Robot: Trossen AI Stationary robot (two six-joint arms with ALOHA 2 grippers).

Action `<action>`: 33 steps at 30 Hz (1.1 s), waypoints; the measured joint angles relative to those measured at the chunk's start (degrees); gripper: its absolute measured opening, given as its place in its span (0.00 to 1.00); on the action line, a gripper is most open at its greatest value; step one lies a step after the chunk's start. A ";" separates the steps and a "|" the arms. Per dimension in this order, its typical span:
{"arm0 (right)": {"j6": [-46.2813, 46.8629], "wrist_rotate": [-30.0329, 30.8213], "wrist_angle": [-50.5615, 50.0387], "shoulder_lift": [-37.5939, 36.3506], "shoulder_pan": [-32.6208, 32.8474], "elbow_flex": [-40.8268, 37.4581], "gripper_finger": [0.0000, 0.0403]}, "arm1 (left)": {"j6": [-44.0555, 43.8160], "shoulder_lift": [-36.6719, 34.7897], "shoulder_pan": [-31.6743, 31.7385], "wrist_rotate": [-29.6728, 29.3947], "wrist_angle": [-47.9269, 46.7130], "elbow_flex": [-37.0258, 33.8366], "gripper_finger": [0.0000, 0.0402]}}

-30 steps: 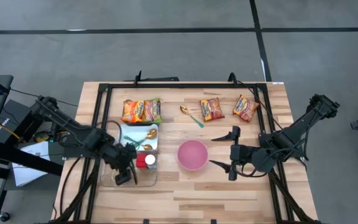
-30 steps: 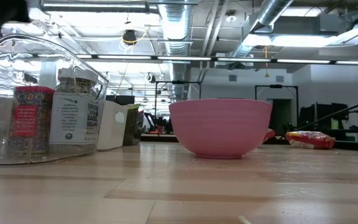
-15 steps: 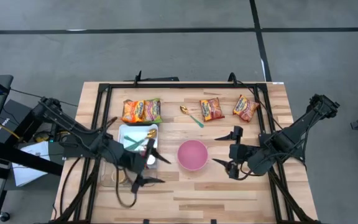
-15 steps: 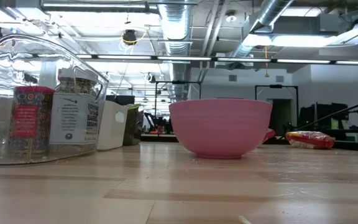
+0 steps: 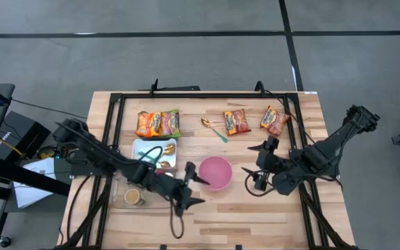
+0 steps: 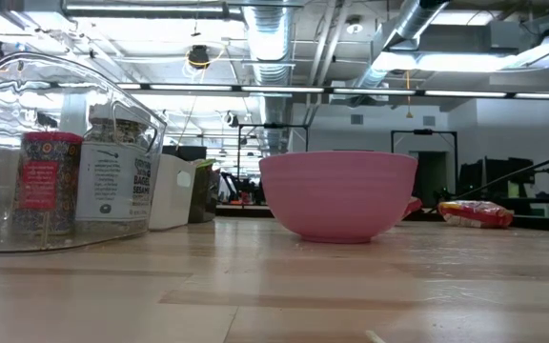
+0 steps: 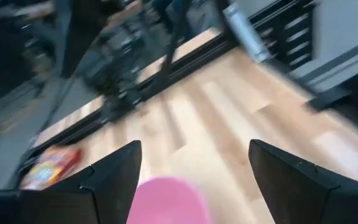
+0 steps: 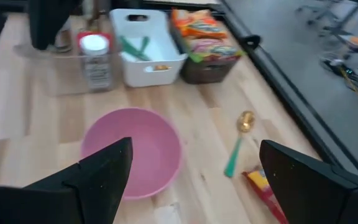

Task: Pick & Place Food Item
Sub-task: Put the green spoon into the white bin

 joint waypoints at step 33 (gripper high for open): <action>-7.60 -27.71 15.25 13.79 -39.74 -0.07 0.85 | -4.49 -41.16 4.53 -37.69 -4.04 -22.87 0.72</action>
